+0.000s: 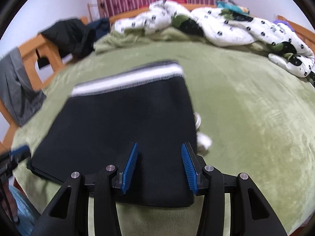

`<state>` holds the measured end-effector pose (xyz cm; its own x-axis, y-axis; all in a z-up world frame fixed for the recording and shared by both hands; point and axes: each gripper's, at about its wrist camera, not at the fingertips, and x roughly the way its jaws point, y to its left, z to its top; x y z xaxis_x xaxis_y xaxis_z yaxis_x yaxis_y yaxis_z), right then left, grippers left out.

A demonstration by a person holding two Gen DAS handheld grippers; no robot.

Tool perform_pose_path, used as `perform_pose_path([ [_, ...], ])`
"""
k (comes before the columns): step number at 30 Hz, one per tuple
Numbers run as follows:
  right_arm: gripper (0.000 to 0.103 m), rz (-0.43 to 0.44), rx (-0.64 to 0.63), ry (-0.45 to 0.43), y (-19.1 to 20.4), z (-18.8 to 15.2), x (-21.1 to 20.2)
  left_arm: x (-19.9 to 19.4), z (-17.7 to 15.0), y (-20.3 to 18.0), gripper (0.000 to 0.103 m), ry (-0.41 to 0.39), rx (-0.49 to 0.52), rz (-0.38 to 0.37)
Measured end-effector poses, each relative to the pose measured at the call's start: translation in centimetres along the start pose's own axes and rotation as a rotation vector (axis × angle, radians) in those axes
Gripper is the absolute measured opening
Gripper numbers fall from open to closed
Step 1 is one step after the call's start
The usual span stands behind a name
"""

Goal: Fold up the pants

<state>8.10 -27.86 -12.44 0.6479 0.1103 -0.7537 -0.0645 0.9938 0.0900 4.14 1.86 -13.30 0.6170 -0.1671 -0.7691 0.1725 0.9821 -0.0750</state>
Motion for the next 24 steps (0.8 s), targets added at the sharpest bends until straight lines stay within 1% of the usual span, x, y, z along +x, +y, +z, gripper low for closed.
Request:
perform_pose_path([
  [1, 0.046, -0.027, -0.015, 0.012, 0.1, -0.3, 0.4, 0.9, -0.4, -0.3, 0.029, 0.041, 0.010, 0.006],
  [3, 0.046, -0.039, -0.030, 0.016, 0.1, -0.6, 0.4, 0.8, -2.2, -0.3, 0.029, -0.019, 0.019, 0.011],
  [4, 0.046, -0.038, -0.032, 0.021, 0.0, -0.8, 0.3, 0.6, -2.7, -0.4, 0.029, -0.007, 0.037, 0.012],
  [6, 0.047, -0.028, -0.024, 0.035, -0.3, -1.1, 0.4, 0.1, -3.2, -0.1, 0.029, 0.000, 0.028, -0.007],
  [8, 0.051, -0.022, 0.009, 0.063, -0.9, -1.3, 0.8, -0.1, -3.2, 0.4, 0.029, 0.009, 0.006, -0.033],
  [10, 0.053, 0.004, 0.049, 0.080, -1.6, -1.2, 1.0, -0.1, -2.8, 0.9, 0.029, 0.023, -0.030, -0.058],
  [14, 0.055, 0.020, 0.053, 0.087, -2.0, -0.7, 0.8, -0.2, -2.3, 0.7, 0.029, 0.019, -0.029, -0.057],
  [18, 0.055, 0.012, 0.068, 0.031, -2.2, 0.3, -0.2, -1.1, -1.6, 1.1, 0.029, -0.030, -0.044, -0.068],
  [22, 0.055, 0.023, 0.104, -0.055, -2.1, 1.7, -0.9, -0.7, 0.2, 1.8, 0.031, -0.041, -0.078, -0.068],
  [24, 0.055, 0.018, 0.085, -0.090, -1.4, 3.0, -0.6, 0.1, 1.9, 2.1, 0.031, -0.031, -0.086, -0.058],
])
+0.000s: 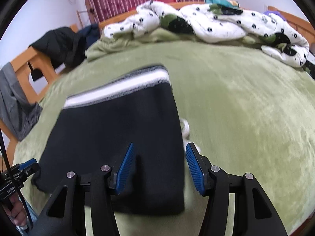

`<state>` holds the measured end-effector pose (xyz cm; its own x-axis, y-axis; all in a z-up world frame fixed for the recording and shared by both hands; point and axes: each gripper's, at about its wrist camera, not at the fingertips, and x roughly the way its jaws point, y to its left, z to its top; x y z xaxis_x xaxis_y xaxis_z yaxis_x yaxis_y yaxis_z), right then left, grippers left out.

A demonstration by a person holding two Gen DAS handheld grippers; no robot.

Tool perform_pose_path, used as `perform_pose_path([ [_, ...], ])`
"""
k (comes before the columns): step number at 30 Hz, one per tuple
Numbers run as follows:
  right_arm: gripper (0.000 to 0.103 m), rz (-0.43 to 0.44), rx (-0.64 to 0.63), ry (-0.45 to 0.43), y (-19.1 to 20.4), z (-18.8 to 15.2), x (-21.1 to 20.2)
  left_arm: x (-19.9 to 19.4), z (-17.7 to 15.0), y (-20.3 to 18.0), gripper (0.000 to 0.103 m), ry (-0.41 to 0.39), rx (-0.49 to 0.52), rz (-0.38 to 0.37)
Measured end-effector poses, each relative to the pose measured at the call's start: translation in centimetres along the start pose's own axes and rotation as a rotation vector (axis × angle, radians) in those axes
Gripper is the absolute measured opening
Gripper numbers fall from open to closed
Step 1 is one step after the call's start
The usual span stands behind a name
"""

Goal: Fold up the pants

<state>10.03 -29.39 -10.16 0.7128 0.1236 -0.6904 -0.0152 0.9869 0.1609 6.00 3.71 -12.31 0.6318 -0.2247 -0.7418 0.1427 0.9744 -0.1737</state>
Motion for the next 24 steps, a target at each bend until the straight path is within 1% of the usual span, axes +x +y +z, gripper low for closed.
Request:
perform_pose_path([
  [1, 0.055, -0.011, -0.022, -0.021, 0.6, 0.9, 0.3, 0.4, 1.0, 0.0, 0.031, -0.001, -0.010, 0.006],
  [3, 0.054, -0.033, -0.061, -0.051, 1.7, 2.3, 0.8, 0.9, 2.9, 0.2, 0.031, -0.006, -0.024, -0.006],
  [7, 0.054, -0.048, -0.128, -0.100, 3.8, 6.5, 2.2, 2.6, 7.3, 0.0, 0.031, -0.042, 0.001, 0.025],
  [8, 0.053, -0.053, -0.136, -0.108, 4.2, 7.0, 2.7, 3.4, 8.4, -0.1, 0.031, -0.046, 0.004, 0.031],
  [9, 0.053, -0.053, -0.147, -0.108, 4.6, 7.7, 3.4, 4.4, 9.4, 0.0, 0.034, -0.045, -0.001, 0.028],
  [10, 0.051, -0.047, -0.162, -0.101, 4.9, 8.1, 4.4, 5.1, 10.0, 0.0, 0.036, -0.044, -0.009, 0.020],
  [11, 0.046, -0.044, -0.175, -0.086, 5.2, 8.4, 5.5, 6.1, 10.5, 0.1, 0.036, -0.042, -0.020, 0.007],
  [12, 0.044, -0.045, -0.183, -0.063, 5.5, 8.4, 6.8, 7.1, 10.8, 0.3, 0.036, -0.037, -0.027, 0.000],
  [14, 0.043, -0.049, -0.182, 0.003, 5.3, 7.7, 9.6, 9.0, 10.8, 0.5, 0.036, -0.020, -0.028, 0.016],
  [15, 0.043, -0.075, -0.194, 0.009, 5.2, 7.3, 10.5, 9.9, 10.7, 0.7, 0.036, -0.004, -0.026, 0.034],
  [16, 0.043, -0.093, -0.217, -0.008, 5.3, 7.1, 10.7, 10.7, 10.5, 1.0, 0.036, 0.013, -0.028, 0.039],
  [17, 0.043, -0.088, -0.232, -0.017, 5.4, 7.2, 10.6, 11.1, 10.3, 1.3, 0.037, 0.021, -0.036, 0.025],
  [20, 0.043, -0.084, -0.220, -0.012, 5.0, 7.2, 10.6, 11.0, 10.2, 1.6, 0.038, 0.016, -0.046, 0.002],
  [24, 0.043, -0.103, -0.238, -0.022, 5.4, 6.8, 10.6, 11.0, 10.0, 1.2, 0.040, 0.012, -0.032, 0.012],
])
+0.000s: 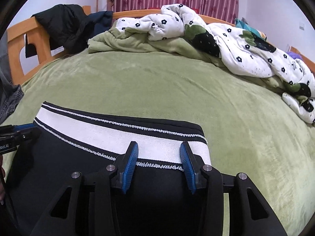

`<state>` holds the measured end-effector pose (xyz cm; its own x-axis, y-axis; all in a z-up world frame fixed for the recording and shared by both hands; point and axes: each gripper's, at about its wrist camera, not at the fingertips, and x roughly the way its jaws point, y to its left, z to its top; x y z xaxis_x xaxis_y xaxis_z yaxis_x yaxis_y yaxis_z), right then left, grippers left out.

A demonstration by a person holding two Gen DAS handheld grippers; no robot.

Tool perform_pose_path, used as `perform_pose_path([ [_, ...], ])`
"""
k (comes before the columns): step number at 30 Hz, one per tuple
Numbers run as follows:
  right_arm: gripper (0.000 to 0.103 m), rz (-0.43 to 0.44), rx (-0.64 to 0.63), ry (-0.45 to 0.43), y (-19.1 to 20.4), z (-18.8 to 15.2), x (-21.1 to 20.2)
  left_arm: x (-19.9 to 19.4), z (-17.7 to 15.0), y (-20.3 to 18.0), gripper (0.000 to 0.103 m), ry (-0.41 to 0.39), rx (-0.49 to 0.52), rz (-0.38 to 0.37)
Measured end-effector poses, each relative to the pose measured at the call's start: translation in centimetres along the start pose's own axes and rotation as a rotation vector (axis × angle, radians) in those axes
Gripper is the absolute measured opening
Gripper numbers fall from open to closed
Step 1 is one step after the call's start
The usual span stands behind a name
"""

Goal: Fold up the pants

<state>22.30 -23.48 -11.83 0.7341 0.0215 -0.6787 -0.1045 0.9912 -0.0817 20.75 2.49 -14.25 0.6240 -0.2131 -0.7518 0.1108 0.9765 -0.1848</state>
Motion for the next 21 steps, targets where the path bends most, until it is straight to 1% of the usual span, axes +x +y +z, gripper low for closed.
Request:
perform_pose_path([
  [8, 0.043, 0.016, 0.017, -0.010, -0.4, -0.3, -0.3, -0.2, -0.3, -0.4, 0.045, 0.010, 0.021, 0.016],
  [18, 0.043, 0.030, 0.035, 0.000, -0.7, -0.6, -1.0, -0.5, -0.9, -0.6, 0.048, 0.036, 0.014, 0.009],
  [21, 0.045, 0.054, 0.065, 0.015, -0.9, -1.1, -1.7, -0.9, -1.5, -0.7, 0.049, 0.046, -0.001, 0.000],
])
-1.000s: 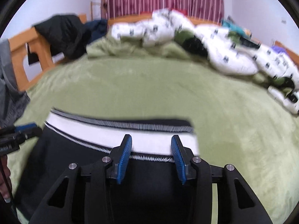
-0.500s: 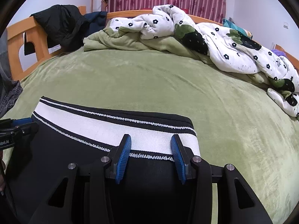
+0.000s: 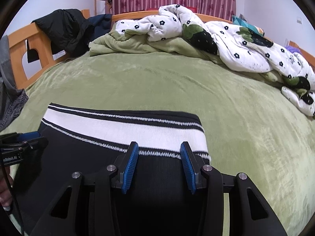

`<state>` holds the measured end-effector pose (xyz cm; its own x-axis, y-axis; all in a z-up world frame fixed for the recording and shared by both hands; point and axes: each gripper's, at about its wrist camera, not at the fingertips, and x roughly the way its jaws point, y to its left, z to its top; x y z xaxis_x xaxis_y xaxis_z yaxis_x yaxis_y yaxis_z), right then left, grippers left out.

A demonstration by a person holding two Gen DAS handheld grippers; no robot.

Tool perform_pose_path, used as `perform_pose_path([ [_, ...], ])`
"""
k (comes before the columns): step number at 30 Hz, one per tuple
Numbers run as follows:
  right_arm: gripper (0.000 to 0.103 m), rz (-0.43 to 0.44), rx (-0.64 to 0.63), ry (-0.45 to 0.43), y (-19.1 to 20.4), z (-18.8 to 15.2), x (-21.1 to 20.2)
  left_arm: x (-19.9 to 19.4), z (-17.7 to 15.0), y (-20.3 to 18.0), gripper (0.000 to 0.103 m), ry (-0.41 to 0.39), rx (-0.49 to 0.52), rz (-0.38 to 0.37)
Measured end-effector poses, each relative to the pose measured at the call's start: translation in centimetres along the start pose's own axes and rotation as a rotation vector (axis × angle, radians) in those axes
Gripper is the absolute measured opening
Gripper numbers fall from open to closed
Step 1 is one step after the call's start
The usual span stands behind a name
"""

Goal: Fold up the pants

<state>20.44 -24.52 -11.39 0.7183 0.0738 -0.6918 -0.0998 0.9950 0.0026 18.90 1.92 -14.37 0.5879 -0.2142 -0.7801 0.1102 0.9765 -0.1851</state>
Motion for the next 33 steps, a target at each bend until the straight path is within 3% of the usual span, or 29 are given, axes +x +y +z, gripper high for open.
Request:
perform_pose_path([
  [11, 0.045, -0.028, -0.023, 0.078, 0.8, -2.8, -2.8, -3.8, -5.1, -1.5, 0.050, 0.004, 0.047, 0.020],
  [16, 0.045, -0.009, 0.039, 0.094, 0.1, -5.8, -6.0, -6.4, -8.7, -0.1, 0.051, -0.013, -0.019, -0.003],
  [21, 0.045, 0.037, 0.133, 0.160, -0.8, -8.7, -8.0, -8.9, -10.5, -0.1, 0.051, 0.003, -0.030, 0.031],
  [24, 0.045, 0.018, 0.137, 0.140, -0.1, -9.7, -10.4, -10.8, -11.1, -0.7, 0.051, 0.015, -0.031, 0.028],
  [27, 0.047, 0.011, 0.147, 0.070, 0.5, -9.9, -14.0, -13.9, -11.9, -1.8, 0.051, -0.036, -0.005, 0.054],
  [29, 0.058, 0.019, 0.159, 0.027, 0.9, -9.9, -16.6, -16.1, -12.3, -2.8, 0.055, -0.074, 0.030, 0.075],
  [30, 0.059, 0.021, 0.164, 0.013, 1.0, -10.1, -17.8, -17.3, -12.7, -3.2, 0.061, -0.095, 0.045, 0.083],
  [33, 0.062, 0.028, 0.157, -0.008, 1.5, -10.4, -20.6, -20.1, -13.5, -4.1, 0.065, -0.137, 0.058, 0.100],
])
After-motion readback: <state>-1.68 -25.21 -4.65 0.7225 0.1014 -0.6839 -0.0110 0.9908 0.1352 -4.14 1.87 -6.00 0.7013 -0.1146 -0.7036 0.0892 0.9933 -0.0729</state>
